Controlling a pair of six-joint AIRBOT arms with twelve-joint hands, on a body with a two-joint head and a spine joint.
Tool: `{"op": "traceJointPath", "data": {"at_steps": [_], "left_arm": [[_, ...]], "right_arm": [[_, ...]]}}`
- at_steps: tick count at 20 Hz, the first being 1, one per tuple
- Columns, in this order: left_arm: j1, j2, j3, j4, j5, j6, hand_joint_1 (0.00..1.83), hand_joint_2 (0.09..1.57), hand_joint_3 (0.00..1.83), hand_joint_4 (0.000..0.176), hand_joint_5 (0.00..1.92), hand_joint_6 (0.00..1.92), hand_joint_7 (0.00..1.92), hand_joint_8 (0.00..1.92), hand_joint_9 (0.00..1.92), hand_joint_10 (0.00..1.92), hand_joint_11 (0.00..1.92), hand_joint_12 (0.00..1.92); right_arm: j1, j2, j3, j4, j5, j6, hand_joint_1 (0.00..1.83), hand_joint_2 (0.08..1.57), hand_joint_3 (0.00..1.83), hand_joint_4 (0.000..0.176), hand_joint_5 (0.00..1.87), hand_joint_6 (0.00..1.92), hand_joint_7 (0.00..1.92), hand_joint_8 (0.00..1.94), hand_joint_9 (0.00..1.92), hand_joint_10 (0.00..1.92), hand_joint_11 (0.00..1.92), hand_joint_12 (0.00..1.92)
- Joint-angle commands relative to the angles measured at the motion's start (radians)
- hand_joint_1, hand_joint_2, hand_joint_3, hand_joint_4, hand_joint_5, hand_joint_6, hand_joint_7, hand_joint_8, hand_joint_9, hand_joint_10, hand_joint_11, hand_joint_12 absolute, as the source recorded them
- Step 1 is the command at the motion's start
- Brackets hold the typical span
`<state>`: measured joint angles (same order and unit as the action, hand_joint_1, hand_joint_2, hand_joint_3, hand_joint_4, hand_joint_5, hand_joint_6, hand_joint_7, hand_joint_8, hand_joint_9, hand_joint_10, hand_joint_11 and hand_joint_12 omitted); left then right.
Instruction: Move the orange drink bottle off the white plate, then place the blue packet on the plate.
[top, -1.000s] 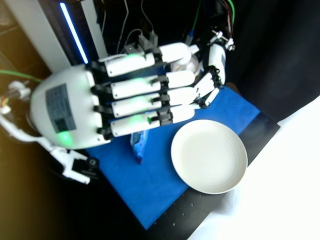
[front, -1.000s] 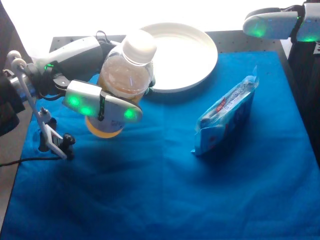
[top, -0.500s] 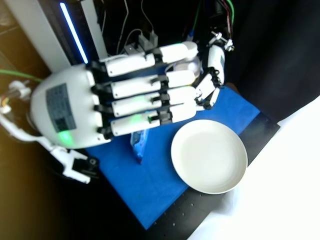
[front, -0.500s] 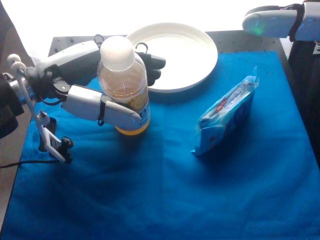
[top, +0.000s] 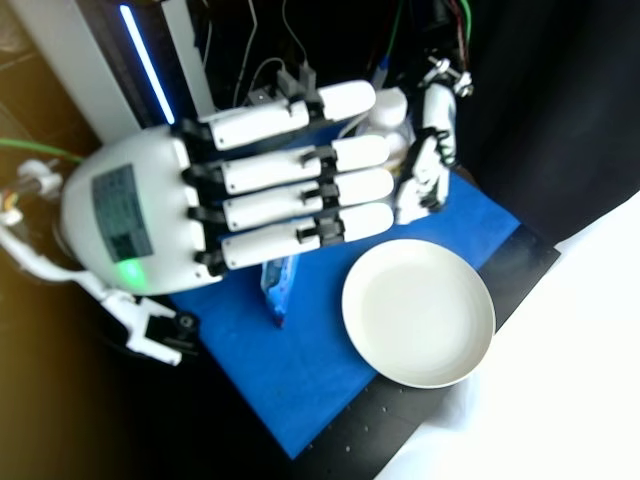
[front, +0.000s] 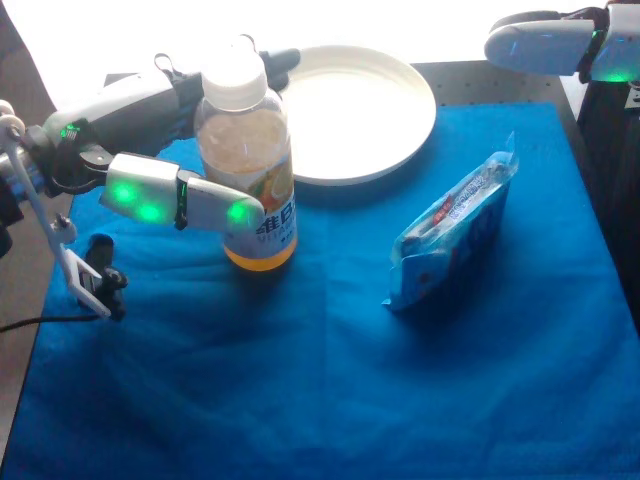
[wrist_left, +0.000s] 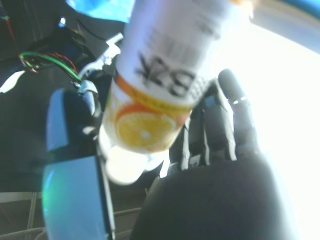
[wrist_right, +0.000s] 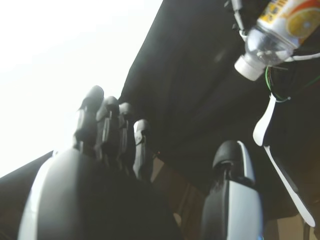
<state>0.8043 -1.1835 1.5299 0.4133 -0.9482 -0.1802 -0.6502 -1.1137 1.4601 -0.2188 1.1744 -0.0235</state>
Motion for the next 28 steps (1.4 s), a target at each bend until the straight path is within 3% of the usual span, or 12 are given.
{"op": "traceJointPath", "data": {"at_steps": [1, 2, 3, 7, 8, 11, 17, 19, 22, 23, 25, 28], "left_arm": [[-0.003, 0.002, -0.007, -0.04, -0.111, -0.012, 0.81, 0.8, 0.0, 0.132, 0.0, 0.0, 0.0, 0.0, 0.01, 0.0, 0.0, 0.3], [-0.001, 0.003, -0.007, -0.04, -0.111, -0.012, 0.82, 0.79, 0.0, 0.167, 0.0, 0.0, 0.0, 0.0, 0.0, 0.0, 0.0, 0.06], [0.002, 0.007, -0.008, -0.04, -0.11, -0.012, 0.83, 0.8, 0.0, 0.174, 0.0, 0.0, 0.0, 0.0, 0.0, 0.0, 0.0, 0.01], [0.012, 0.04, -0.024, -0.04, -0.112, -0.011, 0.78, 0.76, 0.0, 0.176, 0.0, 0.0, 0.0, 0.0, 0.0, 0.0, 0.0, 0.0], [0.015, 0.054, -0.031, -0.044, -0.112, -0.003, 0.67, 0.76, 0.0, 0.176, 0.0, 0.0, 0.0, 0.0, 0.0, 0.0, 0.0, 0.0], [0.019, 0.082, -0.035, -0.07, -0.11, 0.026, 0.68, 0.72, 0.0, 0.176, 0.0, 0.0, 0.0, 0.0, 0.0, 0.0, 0.0, 0.0], [0.02, 0.133, -0.032, -0.195, -0.078, 0.169, 0.76, 0.6, 0.0, 0.176, 0.0, 0.0, 0.0, 0.0, 0.0, 0.0, 0.0, 0.0], [0.031, 0.144, -0.032, -0.238, -0.087, 0.196, 0.72, 0.6, 0.0, 0.176, 0.0, 0.0, 0.0, 0.0, 0.0, 0.0, 0.0, 0.0], [0.061, 0.155, -0.035, -0.297, -0.107, 0.216, 0.69, 0.63, 0.0, 0.176, 0.0, 0.0, 0.0, 0.0, 0.0, 0.0, 0.0, 0.0], [0.066, 0.157, -0.035, -0.31, -0.107, 0.22, 0.71, 0.64, 0.0, 0.176, 0.0, 0.0, 0.0, 0.0, 0.0, 0.0, 0.0, 0.0], [0.071, 0.159, -0.034, -0.32, -0.106, 0.221, 0.72, 0.65, 0.01, 0.176, 0.0, 0.0, 0.0, 0.0, 0.0, 0.0, 0.0, 0.0], [0.069, 0.166, -0.033, -0.322, -0.108, 0.221, 0.73, 0.66, 0.01, 0.176, 0.0, 0.0, 0.0, 0.0, 0.0, 0.0, 0.0, 0.0]], "right_arm": [[0.019, 0.002, -0.002, 0.051, 0.112, 0.008, 0.76, 0.93, 0.0, 0.11, 0.26, 0.0, 0.26, 0.0, 0.2, 0.0, 0.0, 0.54], [0.019, 0.003, -0.002, 0.051, 0.112, 0.008, 0.76, 0.92, 0.0, 0.108, 0.25, 0.0, 0.25, 0.0, 0.2, 0.0, 0.0, 0.55], [0.019, 0.004, -0.003, 0.051, 0.112, 0.008, 0.76, 0.92, 0.0, 0.109, 0.25, 0.0, 0.24, 0.0, 0.18, 0.0, 0.0, 0.53], [0.019, 0.013, -0.006, 0.049, 0.112, 0.008, 0.7, 0.88, 0.0, 0.119, 0.2, 0.0, 0.19, 0.0, 0.14, 0.0, 0.0, 0.49], [0.019, 0.017, -0.008, 0.045, 0.112, 0.008, 0.7, 0.83, 0.0, 0.13, 0.19, 0.0, 0.18, 0.0, 0.13, 0.0, 0.0, 0.57], [0.019, 0.024, -0.008, 0.033, 0.101, 0.008, 0.72, 0.82, 0.0, 0.135, 0.2, 0.0, 0.18, 0.0, 0.14, 0.0, 0.0, 0.67], [0.021, 0.023, 0.029, -0.047, 0.007, 0.073, 0.77, 0.76, 0.0, 0.109, 0.22, 0.01, 0.18, 0.01, 0.15, 0.01, 0.0, 0.64], [0.055, 0.023, 0.045, -0.126, -0.067, 0.101, 0.78, 0.73, 0.0, 0.138, 0.31, 0.0, 0.25, 0.0, 0.2, 0.01, 0.0, 0.81], [0.112, 0.019, 0.061, -0.277, -0.171, 0.157, 0.82, 0.75, 0.0, 0.109, 0.3, 0.0, 0.29, 0.0, 0.28, 0.01, 0.0, 0.86], [0.128, 0.01, 0.075, -0.337, -0.191, 0.203, 0.82, 0.72, 0.0, 0.072, 0.24, 0.0, 0.27, 0.0, 0.27, 0.0, 0.0, 0.85], [0.15, -0.008, 0.099, -0.45, -0.236, 0.274, 0.74, 0.69, 0.0, 0.077, 0.2, 0.0, 0.26, 0.0, 0.28, 0.0, 0.02, 0.93], [0.187, -0.011, 0.103, -0.629, -0.314, 0.349, 0.67, 0.63, 0.0, 0.075, 0.2, 0.0, 0.29, 0.0, 0.28, 0.0, 0.0, 0.66]]}}
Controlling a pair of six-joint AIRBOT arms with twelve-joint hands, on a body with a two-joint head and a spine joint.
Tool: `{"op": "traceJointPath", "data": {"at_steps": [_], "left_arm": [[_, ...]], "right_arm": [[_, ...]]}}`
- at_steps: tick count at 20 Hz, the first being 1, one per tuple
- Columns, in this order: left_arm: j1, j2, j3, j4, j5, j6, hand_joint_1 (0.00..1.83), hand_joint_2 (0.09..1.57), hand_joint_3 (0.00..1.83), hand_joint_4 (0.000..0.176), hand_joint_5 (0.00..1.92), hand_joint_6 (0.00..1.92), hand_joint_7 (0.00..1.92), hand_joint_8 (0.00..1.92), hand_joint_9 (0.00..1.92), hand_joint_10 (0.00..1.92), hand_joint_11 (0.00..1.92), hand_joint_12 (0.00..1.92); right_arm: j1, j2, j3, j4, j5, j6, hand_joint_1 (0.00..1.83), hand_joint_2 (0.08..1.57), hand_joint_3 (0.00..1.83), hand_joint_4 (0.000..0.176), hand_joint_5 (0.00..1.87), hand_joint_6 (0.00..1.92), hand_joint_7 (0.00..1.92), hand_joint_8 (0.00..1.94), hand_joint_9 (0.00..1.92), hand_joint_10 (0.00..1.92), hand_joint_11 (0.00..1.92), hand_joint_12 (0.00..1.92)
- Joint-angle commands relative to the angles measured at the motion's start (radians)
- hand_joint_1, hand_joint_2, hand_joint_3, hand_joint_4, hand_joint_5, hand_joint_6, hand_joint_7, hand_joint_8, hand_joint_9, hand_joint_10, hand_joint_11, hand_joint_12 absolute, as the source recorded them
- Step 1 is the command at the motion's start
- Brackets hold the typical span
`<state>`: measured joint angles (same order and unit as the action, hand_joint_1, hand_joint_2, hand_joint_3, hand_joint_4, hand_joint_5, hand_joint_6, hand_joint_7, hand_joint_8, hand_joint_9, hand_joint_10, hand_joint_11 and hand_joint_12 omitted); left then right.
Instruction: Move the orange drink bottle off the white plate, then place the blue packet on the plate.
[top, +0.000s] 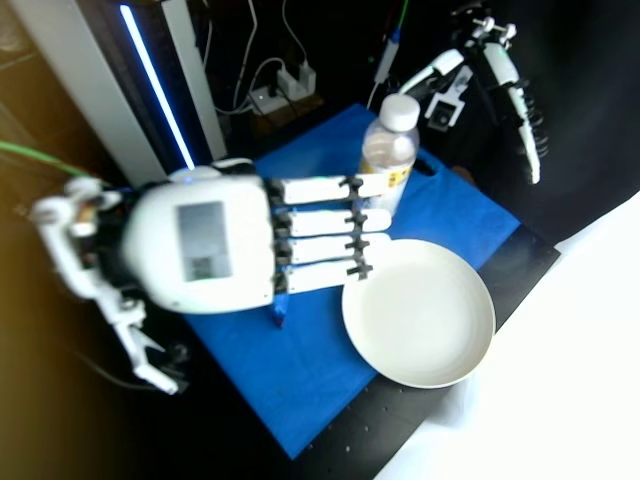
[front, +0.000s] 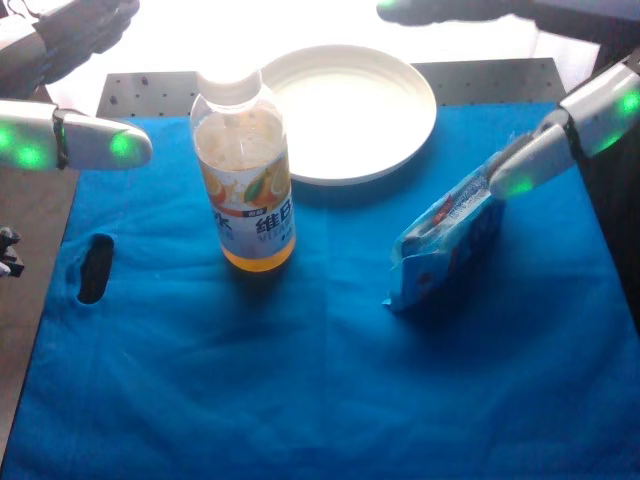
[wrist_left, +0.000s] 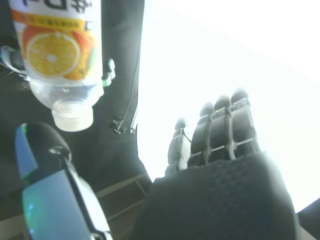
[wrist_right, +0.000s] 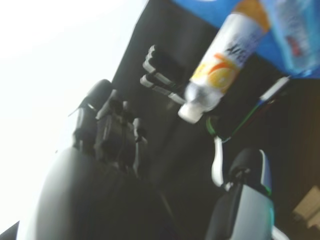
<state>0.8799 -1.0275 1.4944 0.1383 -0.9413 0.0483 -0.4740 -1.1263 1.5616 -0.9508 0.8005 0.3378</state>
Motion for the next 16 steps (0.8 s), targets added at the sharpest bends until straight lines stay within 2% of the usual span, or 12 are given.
{"op": "traceJointPath", "data": {"at_steps": [1, 2, 4, 5, 6, 7, 10, 11, 12, 14, 15, 16], "left_arm": [[-0.007, 0.016, 0.0, -0.049, -0.119, -0.007, 0.72, 0.67, 0.01, 0.176, 0.0, 0.0, 0.0, 0.0, 0.0, 0.0, 0.0, 0.0], [-0.008, 0.019, -0.001, -0.049, -0.121, -0.007, 0.72, 0.66, 0.0, 0.176, 0.0, 0.0, 0.0, 0.0, 0.0, 0.0, 0.0, 0.0], [-0.012, 0.019, -0.003, -0.05, -0.128, -0.007, 0.71, 0.66, 0.0, 0.176, 0.0, 0.0, 0.0, 0.0, 0.0, 0.0, 0.0, 0.0], [-0.012, 0.02, -0.006, -0.051, -0.133, -0.007, 0.71, 0.66, 0.0, 0.176, 0.0, 0.0, 0.0, 0.0, 0.0, 0.0, 0.0, 0.0], [-0.011, 0.025, -0.011, -0.051, -0.135, -0.007, 0.7, 0.66, 0.0, 0.176, 0.0, 0.0, 0.0, 0.0, 0.0, 0.0, 0.0, 0.0], [-0.01, 0.032, -0.016, -0.051, -0.136, -0.007, 0.69, 0.66, 0.0, 0.176, 0.0, 0.0, 0.0, 0.0, 0.0, 0.0, 0.0, 0.0], [-0.009, 0.04, -0.02, -0.051, -0.138, -0.004, 0.69, 0.66, 0.0, 0.176, 0.0, 0.0, 0.0, 0.0, 0.0, 0.0, 0.0, 0.0], [-0.009, 0.042, -0.023, -0.051, -0.142, -0.003, 0.69, 0.66, 0.0, 0.176, 0.0, 0.0, 0.0, 0.0, 0.0, 0.0, 0.0, 0.0], [-0.01, 0.044, -0.026, -0.051, -0.144, -0.002, 0.7, 0.66, 0.0, 0.176, 0.0, 0.0, 0.0, 0.0, 0.0, 0.0, 0.0, 0.0], [-0.01, 0.044, -0.028, -0.051, -0.147, -0.002, 0.7, 0.66, 0.0, 0.176, 0.0, 0.0, 0.0, 0.0, 0.0, 0.0, 0.0, 0.0], [-0.01, 0.044, -0.03, -0.051, -0.149, -0.002, 0.72, 0.66, 0.0, 0.176, 0.0, 0.0, 0.0, 0.0, 0.0, 0.0, 0.0, 0.0], [-0.01, 0.044, -0.031, -0.051, -0.151, -0.002, 0.71, 0.65, 0.0, 0.176, 0.0, 0.0, 0.0, 0.0, 0.0, 0.0, 0.0, 0.0]], "right_arm": [[0.021, 0.0, 0.007, 0.026, 0.037, 0.033, 0.62, 0.58, 0.0, 0.1, 0.18, 0.0, 0.2, 0.0, 0.19, 0.01, 0.0, 0.37], [0.024, -0.007, 0.014, -0.051, 0.009, 0.082, 0.6, 0.56, 0.0, 0.072, 0.2, 0.01, 0.2, 0.0, 0.16, 0.01, 0.0, 0.3], [0.024, -0.012, 0.03, -0.132, -0.018, 0.134, 0.55, 0.57, 0.0, 0.113, 0.22, 0.0, 0.21, 0.0, 0.14, 0.0, 0.0, 0.49], [0.024, -0.015, 0.034, -0.16, -0.026, 0.152, 0.55, 0.57, 0.0, 0.113, 0.22, 0.0, 0.21, 0.0, 0.14, 0.0, 0.0, 0.49], [0.024, -0.016, 0.032, -0.187, -0.036, 0.158, 0.53, 0.59, 0.0, 0.119, 0.21, 0.0, 0.21, 0.0, 0.16, 0.0, 0.0, 0.57], [0.024, -0.019, 0.03, -0.22, -0.05, 0.165, 0.53, 0.62, 0.0, 0.106, 0.24, 0.0, 0.24, 0.0, 0.21, 0.0, 0.02, 0.66], [0.024, -0.031, 0.022, -0.308, -0.087, 0.183, 0.65, 0.68, 0.01, 0.104, 0.28, 0.0, 0.31, 0.0, 0.3, 0.02, 0.12, 0.69], [0.023, -0.038, 0.019, -0.339, -0.097, 0.194, 0.68, 0.67, 0.0, 0.101, 0.3, 0.0, 0.32, 0.0, 0.32, 0.0, 0.1, 0.72], [0.023, -0.047, 0.018, -0.375, -0.107, 0.207, 0.72, 0.64, 0.0, 0.067, 0.41, 0.01, 0.4, 0.0, 0.37, 0.0, 0.15, 0.69], [0.023, -0.062, 0.016, -0.407, -0.119, 0.213, 0.71, 0.63, 0.0, 0.065, 0.42, 0.0, 0.45, 0.0, 0.4, 0.0, 0.18, 0.66], [0.022, -0.069, 0.015, -0.412, -0.123, 0.213, 0.73, 0.62, 0.0, 0.079, 0.42, 0.0, 0.45, 0.0, 0.39, 0.0, 0.15, 0.63], [0.022, -0.073, 0.015, -0.418, -0.124, 0.213, 0.74, 0.63, 0.0, 0.1, 0.41, 0.0, 0.43, 0.0, 0.36, 0.0, 0.07, 0.59]]}}
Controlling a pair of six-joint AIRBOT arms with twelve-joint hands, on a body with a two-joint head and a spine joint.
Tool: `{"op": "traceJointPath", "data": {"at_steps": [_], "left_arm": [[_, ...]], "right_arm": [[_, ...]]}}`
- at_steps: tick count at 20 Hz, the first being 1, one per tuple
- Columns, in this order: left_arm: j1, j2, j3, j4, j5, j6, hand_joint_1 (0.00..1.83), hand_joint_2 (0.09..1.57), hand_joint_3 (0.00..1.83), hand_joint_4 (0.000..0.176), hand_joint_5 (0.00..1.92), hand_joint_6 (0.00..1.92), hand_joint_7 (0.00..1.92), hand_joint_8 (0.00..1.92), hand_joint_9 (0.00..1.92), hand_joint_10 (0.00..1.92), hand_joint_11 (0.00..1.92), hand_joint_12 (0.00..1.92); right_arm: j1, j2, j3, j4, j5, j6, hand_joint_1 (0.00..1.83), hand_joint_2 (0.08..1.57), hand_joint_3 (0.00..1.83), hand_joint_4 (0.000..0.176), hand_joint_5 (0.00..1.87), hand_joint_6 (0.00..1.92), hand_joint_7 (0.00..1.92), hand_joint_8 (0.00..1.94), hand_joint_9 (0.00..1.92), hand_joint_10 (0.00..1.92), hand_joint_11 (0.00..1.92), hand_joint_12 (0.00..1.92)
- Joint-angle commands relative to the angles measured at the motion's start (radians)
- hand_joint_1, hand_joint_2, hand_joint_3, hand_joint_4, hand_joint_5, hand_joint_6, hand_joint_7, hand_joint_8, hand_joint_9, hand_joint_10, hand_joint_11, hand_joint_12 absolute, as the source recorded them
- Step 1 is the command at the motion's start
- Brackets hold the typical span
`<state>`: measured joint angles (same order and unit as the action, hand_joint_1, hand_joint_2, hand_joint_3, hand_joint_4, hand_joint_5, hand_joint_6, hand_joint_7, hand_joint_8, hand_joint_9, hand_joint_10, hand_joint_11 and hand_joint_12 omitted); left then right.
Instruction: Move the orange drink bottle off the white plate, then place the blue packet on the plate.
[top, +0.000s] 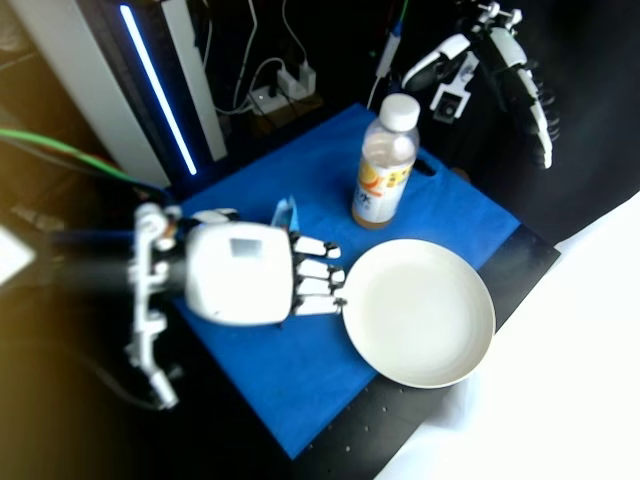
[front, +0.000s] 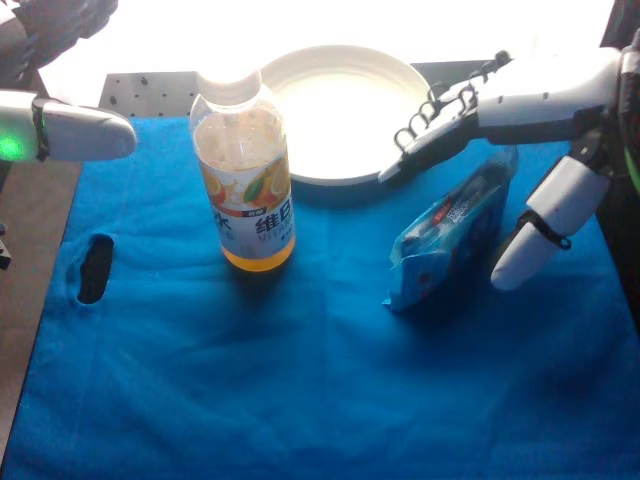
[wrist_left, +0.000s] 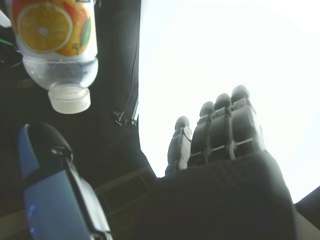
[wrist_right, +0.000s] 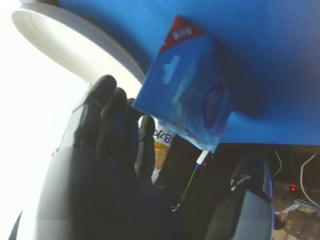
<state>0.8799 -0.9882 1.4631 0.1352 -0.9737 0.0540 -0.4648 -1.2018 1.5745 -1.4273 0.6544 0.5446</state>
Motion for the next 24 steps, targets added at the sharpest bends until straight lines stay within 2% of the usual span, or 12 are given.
{"op": "traceJointPath", "data": {"at_steps": [1, 6, 7, 8, 10, 11, 12, 13, 14, 19, 23, 24], "left_arm": [[-0.01, 0.006, 0.0, -0.048, -0.118, -0.007, 0.71, 0.65, 0.0, 0.176, 0.0, 0.0, 0.0, 0.0, 0.0, 0.0, 0.0, 0.0], [-0.01, 0.007, -0.003, -0.048, -0.12, -0.007, 0.7, 0.67, 0.0, 0.176, 0.0, 0.0, 0.0, 0.0, 0.0, 0.0, 0.0, 0.0], [-0.01, 0.007, -0.003, -0.048, -0.121, -0.007, 0.67, 0.66, 0.0, 0.176, 0.0, 0.0, 0.0, 0.0, 0.0, 0.0, 0.0, 0.0], [-0.01, 0.006, -0.004, -0.048, -0.121, -0.007, 0.67, 0.64, 0.0, 0.176, 0.0, 0.0, 0.0, 0.0, 0.0, 0.0, 0.0, 0.0], [-0.01, 0.005, -0.004, -0.048, -0.123, -0.007, 0.69, 0.66, 0.0, 0.176, 0.0, 0.0, 0.0, 0.0, 0.0, 0.0, 0.0, 0.0], [-0.01, 0.004, -0.004, -0.048, -0.124, -0.007, 0.67, 0.65, 0.0, 0.176, 0.0, 0.0, 0.0, 0.0, 0.0, 0.0, 0.0, 0.0], [-0.01, 0.003, -0.004, -0.048, -0.124, -0.007, 0.67, 0.65, 0.0, 0.176, 0.0, 0.0, 0.0, 0.0, 0.0, 0.0, 0.0, 0.0], [-0.01, 0.002, -0.004, -0.048, -0.124, -0.007, 0.66, 0.63, 0.0, 0.176, 0.0, 0.0, 0.0, 0.0, 0.0, 0.0, 0.0, 0.0], [-0.01, 0.001, -0.004, -0.048, -0.124, -0.007, 0.67, 0.64, 0.0, 0.176, 0.0, 0.0, 0.0, 0.0, 0.0, 0.0, 0.0, 0.0], [-0.009, 0.0, -0.004, -0.048, -0.124, -0.007, 0.68, 0.67, 0.01, 0.176, 0.0, 0.0, 0.0, 0.0, 0.0, 0.0, 0.0, 0.0], [-0.007, 0.0, -0.002, -0.049, -0.123, -0.006, 0.68, 0.67, 0.0, 0.176, 0.0, 0.0, 0.0, 0.0, 0.0, 0.0, 0.0, 0.0], [-0.006, 0.001, -0.002, -0.049, -0.122, -0.006, 0.66, 0.67, 0.0, 0.176, 0.0, 0.0, 0.0, 0.0, 0.0, 0.0, 0.0, 0.0]], "right_arm": [[0.013, 0.0, 0.002, 0.053, 0.02, 0.006, 0.75, 0.63, 0.0, 0.097, 0.42, 0.0, 0.44, 0.0, 0.37, 0.01, 0.06, 0.59], [0.006, -0.012, 0.001, 0.03, 0.014, 0.006, 0.79, 0.71, 0.0, 0.067, 0.54, 0.01, 0.52, 0.0, 0.43, 0.01, 0.11, 0.63], [0.005, -0.014, 0.001, 0.03, 0.014, 0.006, 0.89, 0.78, 0.01, 0.08, 0.64, 0.02, 0.59, 0.01, 0.46, 0.01, 0.13, 0.69], [0.005, -0.015, 0.001, 0.028, 0.014, 0.006, 0.92, 0.85, 0.0, 0.061, 0.71, 0.02, 0.69, 0.02, 0.55, 0.02, 0.16, 0.8], [0.004, -0.018, 0.001, 0.025, 0.011, 0.006, 0.89, 0.99, 0.0, 0.06, 0.84, 0.04, 0.84, 0.05, 0.68, 0.06, 0.18, 1.04], [0.002, -0.021, 0.001, 0.024, 0.008, 0.006, 0.96, 1.11, 0.02, 0.153, 0.88, 0.89, 0.92, 0.08, 0.74, 0.15, 0.2, 1.27], [0.0, -0.023, 0.002, 0.024, 0.006, 0.006, 0.96, 1.11, 0.02, 0.153, 0.88, 0.89, 0.92, 0.08, 0.74, 0.15, 0.2, 1.27], [0.0, -0.028, 0.005, 0.024, 0.005, 0.006, 0.97, 1.16, 0.01, 0.169, 0.85, 1.13, 0.93, 0.14, 0.63, 0.52, 0.21, 1.35], [0.0, -0.03, 0.007, 0.024, 0.004, 0.006, 1.17, 1.17, 0.0, 0.023, 0.87, 1.09, 0.86, 1.23, 0.54, 0.97, 0.27, 1.45], [0.0, -0.034, 0.014, 0.024, 0.0, 0.006, 1.22, 1.15, 0.0, 0.0, 0.99, 0.84, 0.85, 1.34, 0.49, 1.23, 0.23, 1.59], [0.0, -0.034, 0.021, 0.027, -0.001, 0.006, 1.21, 1.14, 0.0, 0.02, 0.98, 0.95, 0.9, 1.15, 0.66, 0.83, 0.29, 1.38], [0.0, -0.034, 0.021, 0.028, -0.001, 0.006, 1.22, 1.12, 0.0, 0.014, 1.02, 0.87, 0.94, 1.11, 0.69, 0.88, 0.33, 1.53]]}}
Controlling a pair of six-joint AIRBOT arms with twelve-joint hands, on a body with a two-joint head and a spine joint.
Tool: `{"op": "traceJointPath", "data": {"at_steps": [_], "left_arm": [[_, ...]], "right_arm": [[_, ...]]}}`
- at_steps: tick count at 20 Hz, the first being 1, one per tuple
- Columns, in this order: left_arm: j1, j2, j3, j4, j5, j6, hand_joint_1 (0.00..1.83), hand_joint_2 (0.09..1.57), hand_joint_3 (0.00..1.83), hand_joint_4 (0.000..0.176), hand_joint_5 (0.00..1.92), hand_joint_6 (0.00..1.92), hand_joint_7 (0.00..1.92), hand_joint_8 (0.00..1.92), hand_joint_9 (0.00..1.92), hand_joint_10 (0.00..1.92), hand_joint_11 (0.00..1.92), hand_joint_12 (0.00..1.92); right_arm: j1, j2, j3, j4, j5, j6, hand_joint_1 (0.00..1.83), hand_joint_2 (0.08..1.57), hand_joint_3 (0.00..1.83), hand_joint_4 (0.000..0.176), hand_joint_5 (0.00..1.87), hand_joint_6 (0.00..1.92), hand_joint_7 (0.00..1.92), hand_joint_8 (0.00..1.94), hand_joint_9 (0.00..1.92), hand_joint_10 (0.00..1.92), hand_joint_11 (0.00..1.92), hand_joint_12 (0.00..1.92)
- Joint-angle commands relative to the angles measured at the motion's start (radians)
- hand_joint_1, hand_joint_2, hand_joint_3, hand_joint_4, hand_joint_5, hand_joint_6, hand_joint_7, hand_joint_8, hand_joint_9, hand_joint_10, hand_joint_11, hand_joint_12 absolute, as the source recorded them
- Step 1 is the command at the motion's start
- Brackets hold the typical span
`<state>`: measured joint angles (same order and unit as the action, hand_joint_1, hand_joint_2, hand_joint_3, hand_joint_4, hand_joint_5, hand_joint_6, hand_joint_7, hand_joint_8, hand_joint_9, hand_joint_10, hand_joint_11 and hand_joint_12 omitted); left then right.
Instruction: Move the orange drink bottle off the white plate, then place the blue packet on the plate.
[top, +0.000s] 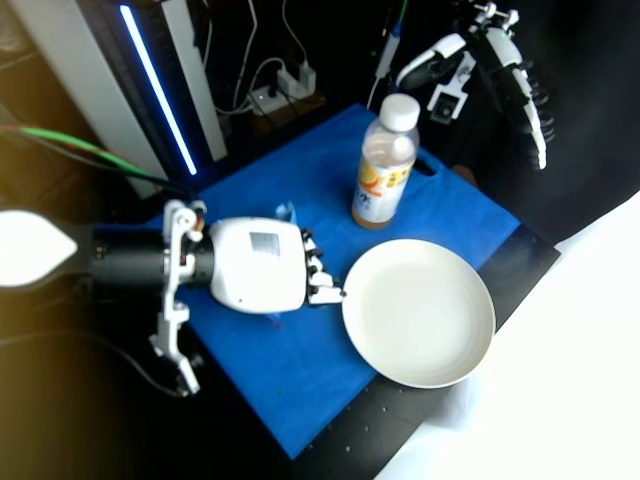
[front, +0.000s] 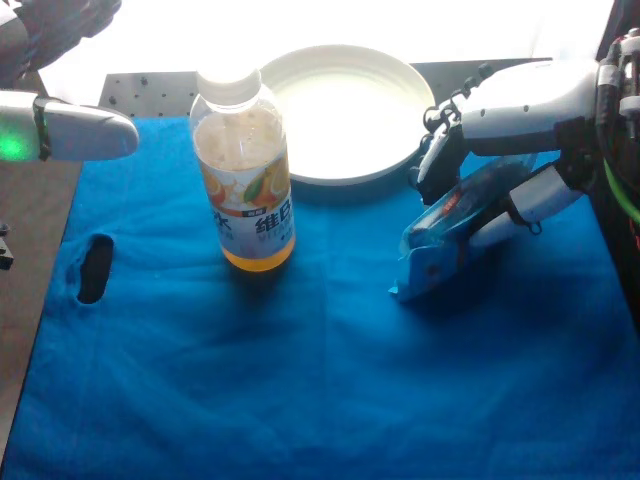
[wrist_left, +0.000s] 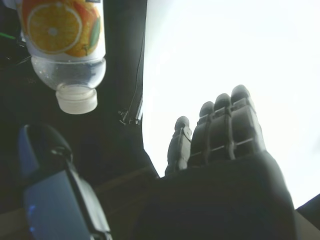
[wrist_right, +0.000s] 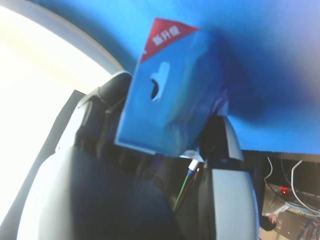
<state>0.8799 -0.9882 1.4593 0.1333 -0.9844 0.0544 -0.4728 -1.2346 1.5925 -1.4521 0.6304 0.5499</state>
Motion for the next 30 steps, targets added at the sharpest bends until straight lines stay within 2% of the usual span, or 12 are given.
{"op": "traceJointPath", "data": {"at_steps": [1, 2, 5, 8, 11, 13, 15, 16, 17, 21, 24, 30], "left_arm": [[-0.004, 0.001, 0.002, -0.049, -0.111, -0.006, 0.66, 0.67, 0.0, 0.176, 0.0, 0.0, 0.0, 0.0, 0.0, 0.0, 0.0, 0.0], [-0.003, 0.001, 0.004, -0.051, -0.11, -0.006, 0.66, 0.66, 0.0, 0.176, 0.0, 0.0, 0.0, 0.0, 0.0, 0.0, 0.0, 0.0], [0.005, 0.003, 0.006, -0.056, -0.107, -0.006, 0.68, 0.67, 0.0, 0.176, 0.0, 0.0, 0.0, 0.0, 0.0, 0.0, 0.0, 0.0], [0.014, 0.007, 0.005, -0.062, -0.108, -0.006, 0.68, 0.67, 0.0, 0.176, 0.0, 0.0, 0.0, 0.0, 0.0, 0.0, 0.0, 0.0], [0.022, 0.012, 0.005, -0.061, -0.104, -0.005, 0.67, 0.68, 0.0, 0.176, 0.0, 0.0, 0.0, 0.0, 0.0, 0.0, 0.0, 0.0], [0.025, 0.017, 0.003, -0.061, -0.104, -0.004, 0.66, 0.68, 0.01, 0.176, 0.0, 0.0, 0.0, 0.0, 0.0, 0.0, 0.0, 0.0], [0.026, 0.017, 0.003, -0.061, -0.104, -0.004, 0.65, 0.71, 0.02, 0.176, 0.0, 0.0, 0.0, 0.0, 0.0, 0.0, 0.0, 0.0], [0.026, 0.017, 0.002, -0.061, -0.105, -0.004, 0.65, 0.71, 0.02, 0.176, 0.0, 0.0, 0.0, 0.0, 0.0, 0.0, 0.0, 0.0], [0.026, 0.017, 0.002, -0.061, -0.106, -0.004, 0.67, 0.71, 0.01, 0.176, 0.0, 0.0, 0.0, 0.0, 0.0, 0.0, 0.0, 0.0], [0.026, 0.025, -0.001, -0.053, -0.102, -0.004, 0.67, 0.7, 0.0, 0.176, 0.0, 0.0, 0.0, 0.0, 0.0, 0.0, 0.0, 0.0], [0.026, 0.031, -0.005, -0.055, -0.107, -0.004, 0.67, 0.7, 0.0, 0.176, 0.0, 0.0, 0.0, 0.0, 0.0, 0.0, 0.0, 0.0], [0.026, 0.027, -0.01, -0.055, -0.119, -0.004, 0.66, 0.69, 0.0, 0.176, 0.0, 0.0, 0.0, 0.0, 0.0, 0.0, 0.0, 0.0]], "right_arm": [[0.008, -0.001, 0.003, 0.055, 0.023, 0.001, 1.23, 1.11, 0.0, 0.0, 1.05, 0.78, 0.94, 1.15, 0.61, 1.05, 0.32, 1.71], [0.009, -0.001, 0.004, 0.057, 0.023, 0.001, 1.22, 1.12, 0.0, 0.0, 1.06, 0.76, 0.92, 1.18, 0.54, 1.09, 0.21, 1.73], [0.045, 0.016, 0.004, 0.061, 0.024, 0.0, 1.23, 1.12, 0.0, 0.0, 0.97, 0.86, 0.98, 1.14, 0.81, 1.04, 0.5, 1.59], [0.129, 0.025, 0.017, 0.051, 0.024, 0.0, 1.26, 1.13, 0.0, 0.0, 0.95, 0.78, 0.99, 1.22, 0.98, 1.28, 0.81, 1.65], [0.183, 0.01, 0.049, 0.051, 0.023, -0.001, 1.24, 1.1, 0.0, 0.0, 1.0, 0.82, 1.06, 1.01, 1.02, 0.85, 0.81, 1.32], [0.219, -0.014, 0.081, 0.065, 0.023, -0.001, 1.37, 1.04, 0.0, 0.0, 1.0, 0.81, 1.3, 0.38, 1.13, 0.97, 0.86, 1.16], [0.241, -0.041, 0.113, 0.076, 0.022, -0.001, 1.41, 1.01, 0.0, 0.0, 1.07, 0.65, 1.44, 0.07, 1.17, 0.97, 0.9, 1.07], [0.251, -0.051, 0.127, 0.084, 0.02, -0.001, 1.4, 1.02, 0.0, 0.0, 1.09, 0.65, 1.33, 0.26, 1.15, 0.94, 0.87, 1.01], [0.268, -0.077, 0.157, 0.097, 0.012, -0.001, 1.4, 1.03, 0.0, 0.0, 1.22, 0.31, 1.18, 0.67, 1.1, 1.05, 0.84, 1.11], [0.273, -0.141, 0.228, 0.145, -0.007, -0.001, 1.39, 1.08, 0.0, 0.0, 0.88, 1.06, 1.1, 0.64, 1.06, 1.04, 0.74, 0.81], [0.273, -0.186, 0.276, 0.163, -0.033, -0.001, 1.38, 1.09, 0.0, 0.0, 0.9, 1.07, 1.08, 0.68, 1.02, 1.09, 0.66, 0.71], [0.273, -0.274, 0.386, 0.168, -0.058, -0.001, 1.39, 1.09, 0.0, 0.0, 0.91, 0.95, 1.06, 0.79, 1.01, 1.14, 0.83, 1.01]]}}
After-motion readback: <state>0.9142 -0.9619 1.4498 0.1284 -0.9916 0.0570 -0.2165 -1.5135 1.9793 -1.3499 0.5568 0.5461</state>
